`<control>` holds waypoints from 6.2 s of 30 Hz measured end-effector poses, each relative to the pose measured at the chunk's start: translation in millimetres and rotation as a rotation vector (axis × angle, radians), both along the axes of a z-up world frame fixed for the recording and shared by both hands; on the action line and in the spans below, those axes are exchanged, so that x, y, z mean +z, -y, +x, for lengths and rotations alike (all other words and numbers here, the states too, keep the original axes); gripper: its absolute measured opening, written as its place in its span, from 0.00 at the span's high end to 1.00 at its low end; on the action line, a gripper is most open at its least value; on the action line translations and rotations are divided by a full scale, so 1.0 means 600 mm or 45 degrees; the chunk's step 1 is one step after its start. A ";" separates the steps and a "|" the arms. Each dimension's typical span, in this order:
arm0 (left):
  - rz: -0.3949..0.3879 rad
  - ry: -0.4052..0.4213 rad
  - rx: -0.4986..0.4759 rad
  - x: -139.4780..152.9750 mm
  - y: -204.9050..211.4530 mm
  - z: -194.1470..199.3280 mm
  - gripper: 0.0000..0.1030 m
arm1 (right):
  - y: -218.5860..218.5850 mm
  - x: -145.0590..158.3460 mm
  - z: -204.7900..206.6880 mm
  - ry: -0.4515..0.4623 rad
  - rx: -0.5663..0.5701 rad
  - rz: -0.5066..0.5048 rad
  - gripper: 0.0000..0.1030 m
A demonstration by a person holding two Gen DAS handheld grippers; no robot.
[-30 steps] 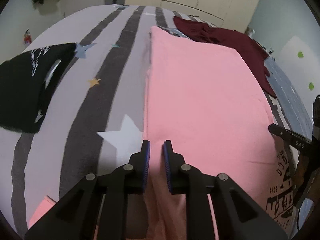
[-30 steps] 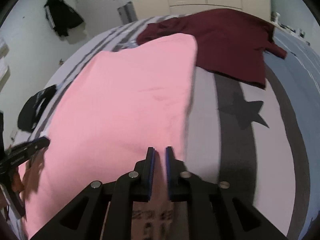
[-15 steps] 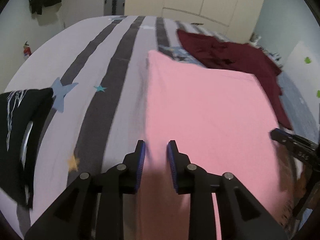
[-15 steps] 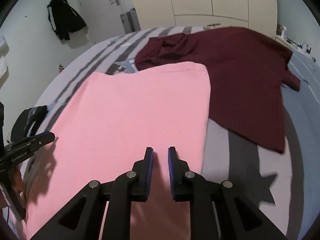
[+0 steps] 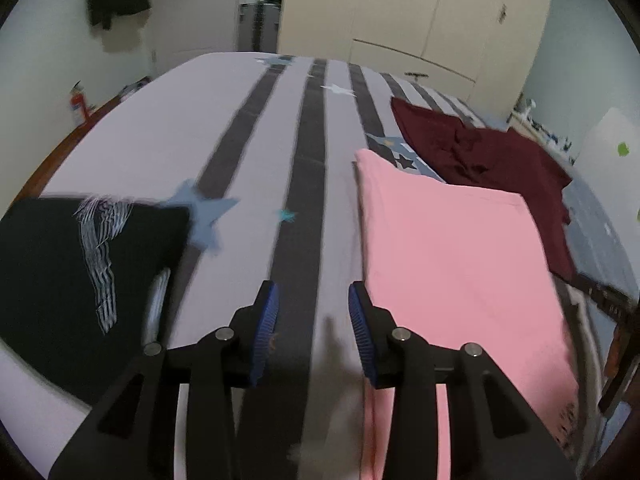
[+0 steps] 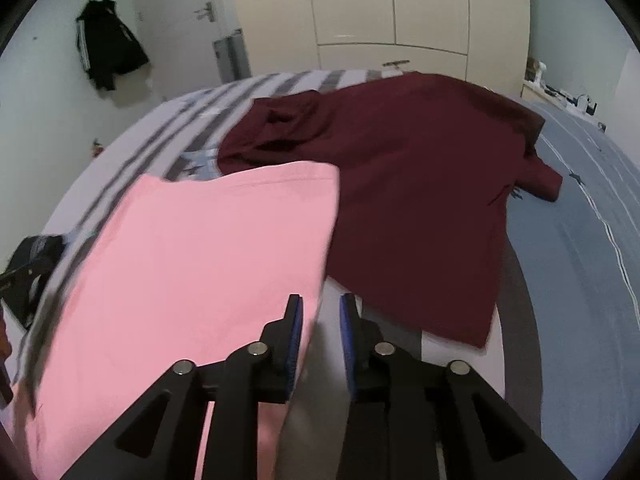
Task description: Fold clothes
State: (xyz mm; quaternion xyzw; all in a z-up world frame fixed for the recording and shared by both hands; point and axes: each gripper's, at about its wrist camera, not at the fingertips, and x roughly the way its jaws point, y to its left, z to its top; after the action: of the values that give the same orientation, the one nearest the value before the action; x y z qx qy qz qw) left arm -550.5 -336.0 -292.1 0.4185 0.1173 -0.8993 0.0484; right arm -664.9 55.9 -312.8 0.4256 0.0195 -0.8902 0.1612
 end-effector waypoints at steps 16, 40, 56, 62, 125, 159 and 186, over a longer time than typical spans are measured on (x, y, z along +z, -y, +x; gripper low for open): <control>-0.098 0.340 0.389 -0.040 0.089 0.443 0.54 | 0.001 -0.002 0.378 0.228 0.084 -0.097 0.72; 0.119 0.237 0.314 -0.090 0.108 0.480 0.74 | -0.023 0.010 0.540 0.235 -0.091 -0.095 0.71; -0.153 -0.027 0.113 0.086 -0.082 0.457 0.96 | -0.092 0.041 0.552 0.231 -0.038 -0.126 0.71; -0.004 -0.044 -0.143 0.095 -0.309 0.432 0.96 | -0.137 0.063 0.552 0.232 -0.011 -0.139 0.71; -0.117 0.055 -0.199 -0.072 -0.112 0.226 0.61 | 0.114 -0.056 0.473 0.254 0.121 -0.151 0.71; 0.040 0.238 -0.123 -0.035 -0.123 0.512 0.59 | -0.098 -0.024 0.599 0.322 -0.055 -0.159 0.65; 0.092 0.210 -0.166 -0.092 -0.189 0.582 0.55 | -0.085 -0.061 0.670 0.363 -0.054 -0.317 0.59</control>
State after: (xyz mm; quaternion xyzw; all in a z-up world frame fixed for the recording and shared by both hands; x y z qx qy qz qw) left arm -201.2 -222.7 -347.1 0.4993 0.1176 -0.8583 -0.0158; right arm -262.7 107.0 -349.6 0.5243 -0.1230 -0.8197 0.1952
